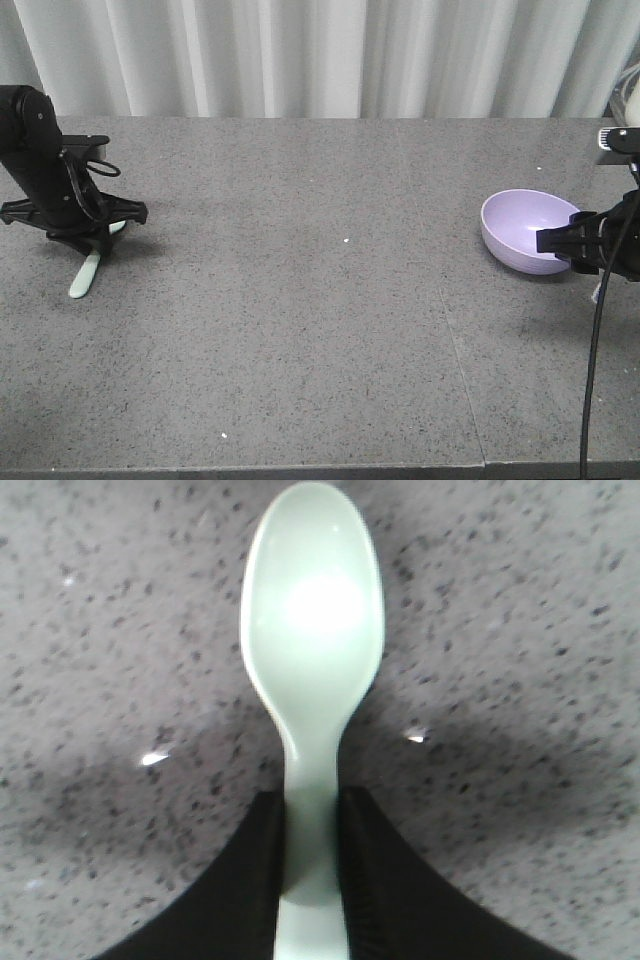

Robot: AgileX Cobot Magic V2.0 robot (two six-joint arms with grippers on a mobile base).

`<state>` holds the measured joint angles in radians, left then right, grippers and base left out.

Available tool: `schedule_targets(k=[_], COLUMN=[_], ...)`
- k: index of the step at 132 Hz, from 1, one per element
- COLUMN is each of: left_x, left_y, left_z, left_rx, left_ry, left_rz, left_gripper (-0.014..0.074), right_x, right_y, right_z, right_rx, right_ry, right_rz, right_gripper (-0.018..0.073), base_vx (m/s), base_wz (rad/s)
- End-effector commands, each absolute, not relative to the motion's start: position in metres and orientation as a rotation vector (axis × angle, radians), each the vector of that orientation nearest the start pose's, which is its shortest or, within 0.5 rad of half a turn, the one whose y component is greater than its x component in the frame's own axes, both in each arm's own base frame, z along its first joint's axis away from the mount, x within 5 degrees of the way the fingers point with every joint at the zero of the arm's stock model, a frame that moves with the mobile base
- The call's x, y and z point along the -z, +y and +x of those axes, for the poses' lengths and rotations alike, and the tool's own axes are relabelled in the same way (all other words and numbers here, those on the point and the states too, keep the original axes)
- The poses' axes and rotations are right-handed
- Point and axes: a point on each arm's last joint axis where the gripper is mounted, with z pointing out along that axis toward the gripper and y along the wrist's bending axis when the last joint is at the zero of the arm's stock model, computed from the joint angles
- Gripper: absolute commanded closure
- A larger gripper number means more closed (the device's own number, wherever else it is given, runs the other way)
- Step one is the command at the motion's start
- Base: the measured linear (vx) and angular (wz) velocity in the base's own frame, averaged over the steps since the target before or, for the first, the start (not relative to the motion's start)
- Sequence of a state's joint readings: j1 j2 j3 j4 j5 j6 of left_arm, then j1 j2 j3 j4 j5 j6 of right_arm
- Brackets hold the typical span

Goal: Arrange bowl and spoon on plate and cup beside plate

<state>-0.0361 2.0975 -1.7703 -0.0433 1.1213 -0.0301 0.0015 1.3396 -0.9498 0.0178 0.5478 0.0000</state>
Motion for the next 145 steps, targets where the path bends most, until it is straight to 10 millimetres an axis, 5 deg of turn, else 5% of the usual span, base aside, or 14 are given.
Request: schedule_targets(k=[1,32,57,99,145], left_x=[-0.269,-0.330,-0.360,-0.366,-0.366], left_y=[-0.025,-0.033,-0.032,-0.032,-0.032], left_z=[0.441,0.430,0.414,0.411,0.411], left_rx=[0.138,0.168,0.163,0.163,0.163], left_ry=[2.791,2.620,2.552,2.535,2.530], left_rz=[-0.008,0.054,0.080,0.080,0.079], left_gripper=[0.0604,0.0604,0.0604,0.0604,0.0604], right_x=[-0.304,-0.314,-0.332,-0.340,-0.310], right_y=[0.000,0.000,-0.001,-0.011,-0.050], right_z=[0.281,0.286,0.304,0.353,0.393], right_rx=[-0.016,-0.015,0.017,0.145,0.082], right_ry=[2.320,2.317,2.331,2.451,2.603], right_rz=[0.019,0.021,0.007,0.061,0.269], right_gripper=[0.0166,0.0166,0.0166,0.0166,0.0166], base_vx=[0.00,0.00,0.00,0.00,0.00], base_wz=[0.00,0.00,0.00,0.00,0.00])
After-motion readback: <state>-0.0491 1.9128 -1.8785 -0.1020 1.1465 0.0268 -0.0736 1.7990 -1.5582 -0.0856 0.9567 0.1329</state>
